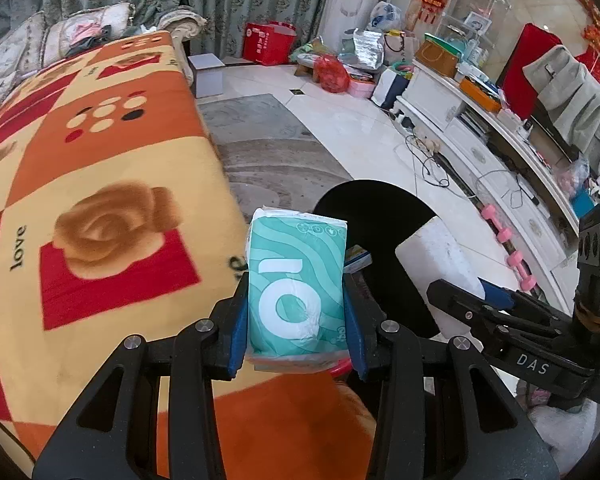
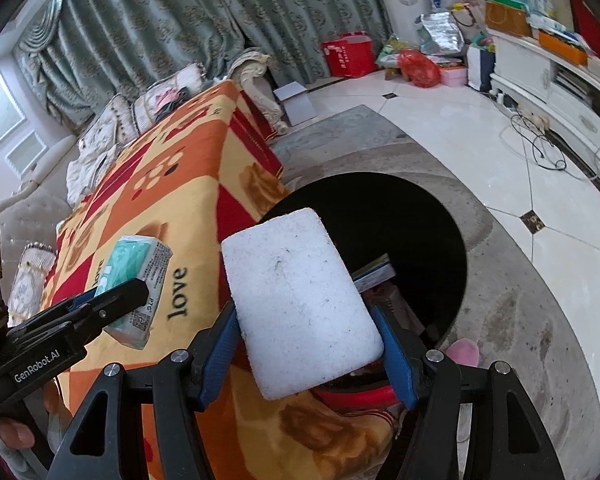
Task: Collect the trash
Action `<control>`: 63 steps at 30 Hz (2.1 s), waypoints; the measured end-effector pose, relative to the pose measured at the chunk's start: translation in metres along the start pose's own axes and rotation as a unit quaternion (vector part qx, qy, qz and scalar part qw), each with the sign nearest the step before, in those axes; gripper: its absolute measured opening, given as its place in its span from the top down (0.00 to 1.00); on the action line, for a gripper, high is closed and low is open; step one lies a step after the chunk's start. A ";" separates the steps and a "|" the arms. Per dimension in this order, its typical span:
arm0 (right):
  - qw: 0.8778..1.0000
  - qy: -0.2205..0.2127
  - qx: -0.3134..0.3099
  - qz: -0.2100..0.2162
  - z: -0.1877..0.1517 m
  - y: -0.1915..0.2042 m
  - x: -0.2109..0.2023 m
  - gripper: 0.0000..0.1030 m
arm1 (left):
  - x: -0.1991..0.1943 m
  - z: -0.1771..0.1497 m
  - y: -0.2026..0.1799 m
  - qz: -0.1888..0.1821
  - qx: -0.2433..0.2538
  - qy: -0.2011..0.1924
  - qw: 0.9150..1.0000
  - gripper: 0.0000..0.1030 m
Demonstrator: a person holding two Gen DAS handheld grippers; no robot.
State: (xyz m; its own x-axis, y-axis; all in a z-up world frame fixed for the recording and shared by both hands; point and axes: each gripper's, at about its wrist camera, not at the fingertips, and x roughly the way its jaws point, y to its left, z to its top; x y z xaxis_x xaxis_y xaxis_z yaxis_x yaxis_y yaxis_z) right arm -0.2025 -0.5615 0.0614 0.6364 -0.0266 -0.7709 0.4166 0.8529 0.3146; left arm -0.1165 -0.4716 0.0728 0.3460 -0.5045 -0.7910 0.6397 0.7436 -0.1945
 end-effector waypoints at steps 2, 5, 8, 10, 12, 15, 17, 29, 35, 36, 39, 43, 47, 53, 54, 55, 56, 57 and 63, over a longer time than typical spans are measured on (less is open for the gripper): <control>1.000 -0.001 0.006 -0.002 0.002 -0.006 0.001 0.38 | 0.005 0.003 -0.005 -0.003 0.002 0.003 1.000 0.62; 1.000 -0.003 0.012 -0.005 0.005 -0.014 0.001 0.38 | 0.011 0.006 -0.011 -0.013 0.003 0.004 1.000 0.62; 1.000 -0.004 0.020 -0.007 0.008 -0.023 0.003 0.38 | 0.017 0.009 -0.017 -0.020 0.005 0.006 1.000 0.62; 1.000 -0.004 0.025 -0.008 0.009 -0.027 0.004 0.38 | 0.022 0.011 -0.020 -0.025 0.003 0.008 1.000 0.61; 0.999 -0.005 0.031 -0.007 0.009 -0.032 0.004 0.38 | 0.026 0.013 -0.023 -0.032 0.002 0.011 0.999 0.60; 0.999 -0.006 0.037 -0.003 0.011 -0.038 0.006 0.37 | 0.033 0.016 -0.027 -0.042 0.004 0.015 0.999 0.58; 0.999 -0.006 0.040 -0.002 0.012 -0.041 0.007 0.37 | 0.037 0.017 -0.027 -0.048 0.003 0.016 0.999 0.57; 0.998 -0.011 0.061 0.008 0.013 -0.049 0.009 0.21 | 0.040 0.021 -0.021 -0.083 -0.013 0.009 0.996 0.39; 0.999 -0.027 0.032 -0.010 0.006 -0.033 0.000 0.21 | 0.025 0.014 -0.020 -0.037 -0.003 -0.009 0.999 0.39; 0.999 -0.034 0.023 -0.015 0.004 -0.028 -0.003 0.21 | 0.023 0.013 -0.020 -0.032 -0.002 -0.011 0.999 0.39; 0.998 -0.051 0.004 -0.028 0.002 -0.015 -0.013 0.21 | 0.010 0.010 -0.020 -0.027 -0.002 -0.026 0.999 0.39; 0.996 -0.078 -0.015 -0.043 0.001 0.000 -0.028 0.21 | -0.012 0.004 -0.021 0.004 0.001 -0.055 0.998 0.39; 0.993 -0.098 -0.030 -0.057 0.002 0.013 -0.040 0.21 | -0.032 -0.001 -0.021 0.032 0.017 -0.078 0.996 0.39; 0.988 -0.129 -0.052 -0.070 0.003 0.032 -0.058 0.21 | -0.058 -0.007 -0.014 0.020 0.012 -0.102 0.994 0.39; 0.986 -0.137 -0.059 -0.074 0.002 0.037 -0.062 0.21 | -0.062 -0.007 -0.014 0.020 0.011 -0.108 0.994 0.39; 0.985 -0.142 -0.064 -0.076 0.002 0.041 -0.065 0.21 | -0.066 -0.008 -0.013 0.020 0.010 -0.113 0.993 0.39; 0.984 -0.147 -0.069 -0.078 0.001 0.045 -0.068 0.21 | -0.070 -0.007 -0.012 0.021 0.009 -0.118 0.993 0.39; 0.982 -0.154 -0.075 -0.080 0.002 0.049 -0.072 0.21 | -0.074 -0.007 -0.011 0.022 0.009 -0.123 0.992 0.39; 0.975 -0.183 -0.095 -0.085 0.003 0.065 -0.087 0.21 | -0.098 -0.009 -0.010 0.032 0.017 -0.156 0.987 0.39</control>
State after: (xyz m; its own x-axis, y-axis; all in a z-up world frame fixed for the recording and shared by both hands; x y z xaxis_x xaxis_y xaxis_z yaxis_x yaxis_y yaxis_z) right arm -0.2293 -0.5056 0.1506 0.7718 -0.3311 -0.5428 0.4315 0.8998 0.0647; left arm -0.1629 -0.4261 0.1469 0.5778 -0.5713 -0.5829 0.6305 0.7659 -0.1257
